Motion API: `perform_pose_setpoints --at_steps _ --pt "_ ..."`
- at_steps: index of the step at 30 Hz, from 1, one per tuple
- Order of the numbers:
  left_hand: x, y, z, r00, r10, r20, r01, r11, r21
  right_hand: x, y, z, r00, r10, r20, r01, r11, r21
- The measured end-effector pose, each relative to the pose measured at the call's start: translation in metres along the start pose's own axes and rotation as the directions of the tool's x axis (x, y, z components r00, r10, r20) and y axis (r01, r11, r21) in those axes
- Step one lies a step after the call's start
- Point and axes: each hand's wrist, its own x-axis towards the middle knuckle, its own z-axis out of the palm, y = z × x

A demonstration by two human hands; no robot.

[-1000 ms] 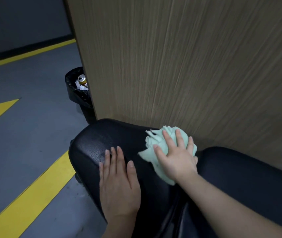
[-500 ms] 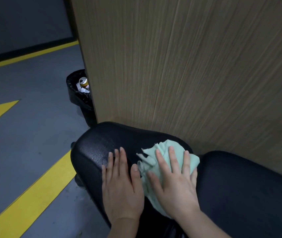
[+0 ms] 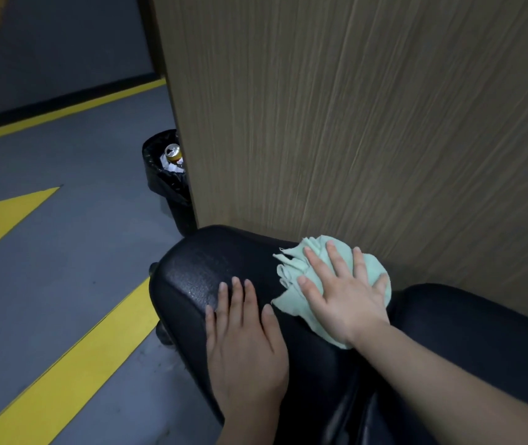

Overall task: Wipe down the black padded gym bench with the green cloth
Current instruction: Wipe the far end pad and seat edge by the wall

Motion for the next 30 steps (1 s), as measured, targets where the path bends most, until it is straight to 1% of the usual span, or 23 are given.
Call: perform_pose_setpoints --at_steps 2,5,6,8,10,12,14,16,18,21,25,27,30 --pt "0.0 0.0 0.0 1.0 0.011 -0.01 -0.011 1.0 -0.011 -0.018 0.0 0.005 1.0 0.008 -0.018 -0.008 1.0 0.004" --pt "0.001 0.0 -0.003 0.999 0.016 -0.028 -0.017 0.999 -0.043 -0.062 -0.007 0.026 0.994 -0.066 -0.093 0.067 0.998 0.005" --pt "0.0 0.001 -0.004 0.999 0.021 -0.04 -0.023 0.998 -0.062 -0.074 -0.01 0.031 0.992 -0.085 -0.091 0.085 0.996 0.004" --pt "-0.001 0.001 -0.007 0.998 0.025 -0.055 -0.031 0.994 -0.106 -0.085 -0.013 0.035 0.996 -0.082 -0.025 0.082 0.997 -0.004" --pt "-0.001 0.0 -0.008 0.998 0.027 -0.052 -0.034 0.991 -0.131 -0.081 -0.014 0.032 0.995 -0.097 -0.031 0.096 0.995 -0.009" --pt "-0.001 -0.001 -0.008 0.999 0.02 -0.04 -0.025 0.991 -0.131 -0.07 -0.012 0.028 0.991 -0.11 -0.079 0.111 0.994 0.002" --pt "0.0 -0.001 -0.007 1.0 0.021 -0.023 -0.023 0.992 -0.128 -0.055 -0.011 0.022 0.996 -0.064 -0.056 0.067 0.997 0.048" --pt "0.0 -0.003 -0.005 1.0 0.023 -0.016 -0.025 0.993 -0.115 -0.035 -0.01 0.012 1.0 -0.017 -0.016 0.017 1.0 0.027" --pt "0.0 -0.004 -0.003 1.0 0.018 -0.026 -0.021 0.992 -0.121 -0.014 -0.005 0.004 1.0 0.002 0.016 -0.002 1.0 0.014" --pt "0.002 -0.002 -0.001 0.999 0.021 -0.042 -0.027 0.99 -0.135 0.006 0.003 -0.003 1.0 0.016 0.018 -0.017 0.999 0.028" --pt "-0.001 -0.002 -0.003 0.998 0.022 -0.051 -0.03 0.985 -0.168 -0.001 0.002 -0.003 0.999 0.037 0.032 -0.039 0.998 0.053" --pt "-0.001 -0.002 -0.005 0.999 0.024 -0.048 -0.032 0.982 -0.187 -0.013 0.0 -0.001 0.999 0.037 0.014 -0.038 0.998 0.048" --pt "-0.001 -0.002 -0.008 0.999 0.035 -0.025 -0.04 0.977 -0.211 -0.04 -0.004 0.009 1.0 0.003 -0.015 -0.002 0.997 0.073"
